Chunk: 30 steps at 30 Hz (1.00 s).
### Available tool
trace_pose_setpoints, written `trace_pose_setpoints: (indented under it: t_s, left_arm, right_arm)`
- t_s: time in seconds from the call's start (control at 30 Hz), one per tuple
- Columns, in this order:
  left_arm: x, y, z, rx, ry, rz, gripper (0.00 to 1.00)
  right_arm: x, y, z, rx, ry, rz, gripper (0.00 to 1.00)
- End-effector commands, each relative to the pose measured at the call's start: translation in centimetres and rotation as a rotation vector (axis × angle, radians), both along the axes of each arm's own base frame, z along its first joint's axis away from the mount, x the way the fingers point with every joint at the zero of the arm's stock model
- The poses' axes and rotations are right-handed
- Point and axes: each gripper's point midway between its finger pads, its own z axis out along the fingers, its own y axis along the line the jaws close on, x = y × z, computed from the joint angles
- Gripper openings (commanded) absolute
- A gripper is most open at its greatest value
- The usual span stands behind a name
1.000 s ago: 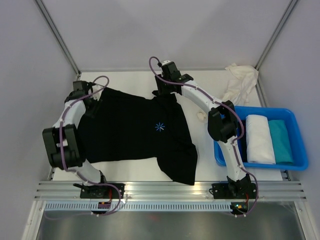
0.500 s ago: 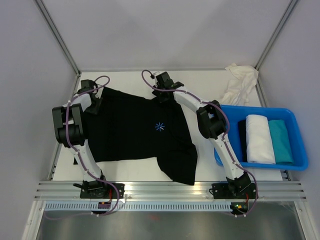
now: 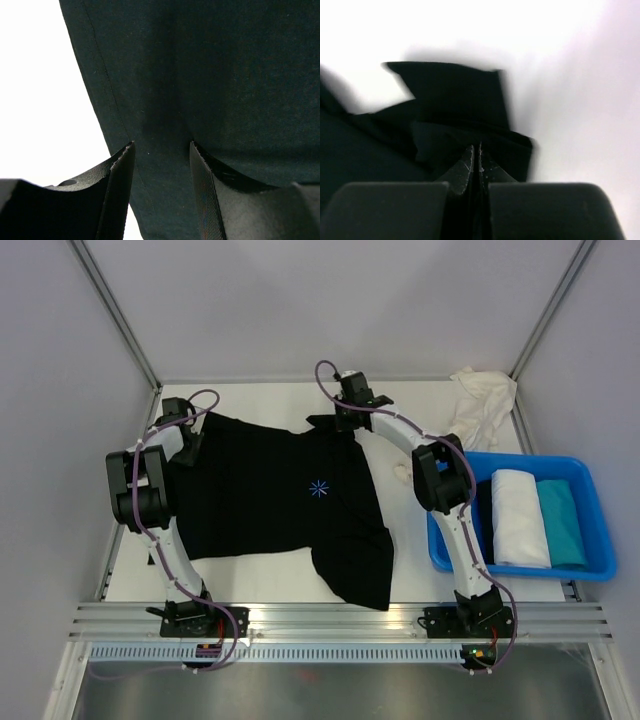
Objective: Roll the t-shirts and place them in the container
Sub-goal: Flatten the tshirt
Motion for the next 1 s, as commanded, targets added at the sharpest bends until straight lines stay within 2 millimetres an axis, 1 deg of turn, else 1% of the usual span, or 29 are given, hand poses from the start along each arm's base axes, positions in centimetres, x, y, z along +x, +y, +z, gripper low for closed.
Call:
trace_pose_setpoints:
  t_s: [0.0, 0.13, 0.23, 0.27, 0.33, 0.37, 0.43, 0.5, 0.53, 0.6, 0.63, 0.67, 0.7, 0.73, 0.77, 0.83, 0.87, 0.9, 0.93, 0.97]
  left_arm:
    - [-0.8, 0.1, -3.0, -0.017, 0.056, 0.028, 0.54]
    - [-0.9, 0.0, -3.4, -0.022, 0.065, 0.026, 0.54]
    - [-1.0, 0.0, -3.3, -0.022, 0.065, 0.025, 0.54]
    - [-0.9, 0.0, -3.2, -0.021, 0.064, 0.024, 0.54]
    - [-1.0, 0.0, -3.4, -0.021, 0.069, 0.022, 0.54]
    - [-1.0, 0.0, -3.3, -0.018, 0.068, 0.017, 0.54]
    - [-1.0, -0.1, -3.4, -0.022, 0.069, 0.015, 0.54]
    - [-0.9, -0.1, -3.3, -0.022, 0.066, 0.013, 0.54]
    - [-0.9, 0.0, -3.2, -0.021, 0.065, 0.014, 0.54]
    - [-0.9, 0.0, -3.2, -0.016, 0.064, 0.016, 0.54]
    - [-0.9, 0.0, -3.2, -0.016, 0.064, 0.014, 0.54]
    - [-0.9, 0.1, -3.2, -0.015, 0.065, 0.013, 0.54]
    - [-0.8, 0.1, -3.1, -0.014, 0.064, 0.012, 0.54]
    - [-0.9, 0.0, -3.2, -0.015, 0.066, 0.01, 0.54]
    - [-0.8, 0.1, -3.1, -0.013, 0.063, 0.007, 0.54]
    - [-0.5, 0.2, -3.0, -0.009, 0.056, 0.004, 0.54]
    - [-0.4, 0.2, -3.0, -0.008, 0.055, 0.004, 0.54]
    - [-0.3, 0.2, -2.8, -0.01, 0.048, 0.002, 0.54]
    - [-0.2, 0.1, -2.7, -0.011, 0.044, 0.003, 0.54]
    - [0.0, 0.2, -2.5, -0.011, 0.039, 0.001, 0.54]
  right_arm:
    - [2.7, -4.6, 4.3, 0.101, -0.056, -0.144, 0.0]
    - [3.1, -6.2, 4.0, 0.131, -0.032, -0.171, 0.0]
    - [4.0, -8.5, 4.3, 0.124, -0.036, -0.27, 0.0]
    - [4.3, -9.7, 4.1, 0.132, -0.03, -0.306, 0.0]
    - [4.8, -11.1, 3.8, 0.134, -0.025, -0.361, 0.0]
    - [4.9, -12.0, 3.2, 0.13, -0.014, -0.381, 0.0]
    - [4.9, -12.5, 2.7, 0.122, 0.0, -0.388, 0.0]
    - [4.3, -12.8, 1.4, 0.107, 0.035, -0.403, 0.0]
    - [4.2, -13.6, 1.0, 0.084, 0.039, -0.44, 0.0]
    - [3.7, -14.6, 0.6, 0.088, 0.066, -0.508, 0.0]
    - [3.0, -16.1, -0.4, 0.085, 0.092, -0.549, 0.0]
    - [3.4, -16.7, 0.8, 0.129, 0.063, -0.592, 0.0]
    - [3.5, -17.4, 1.1, 0.146, 0.051, -0.611, 0.0]
    - [3.2, -18.5, 0.6, 0.153, 0.055, -0.631, 0.0]
    - [3.6, -18.7, 1.2, 0.169, 0.038, -0.631, 0.0]
    - [4.2, -18.7, 1.6, 0.17, 0.023, -0.602, 0.0]
    - [4.2, -18.3, 1.0, 0.174, 0.045, -0.582, 0.0]
    - [4.3, -18.0, 0.8, 0.171, 0.048, -0.558, 0.0]
    - [4.9, -17.7, 1.4, 0.182, 0.034, -0.539, 0.0]
    - [4.9, -17.6, 0.5, 0.174, 0.051, -0.53, 0.02]
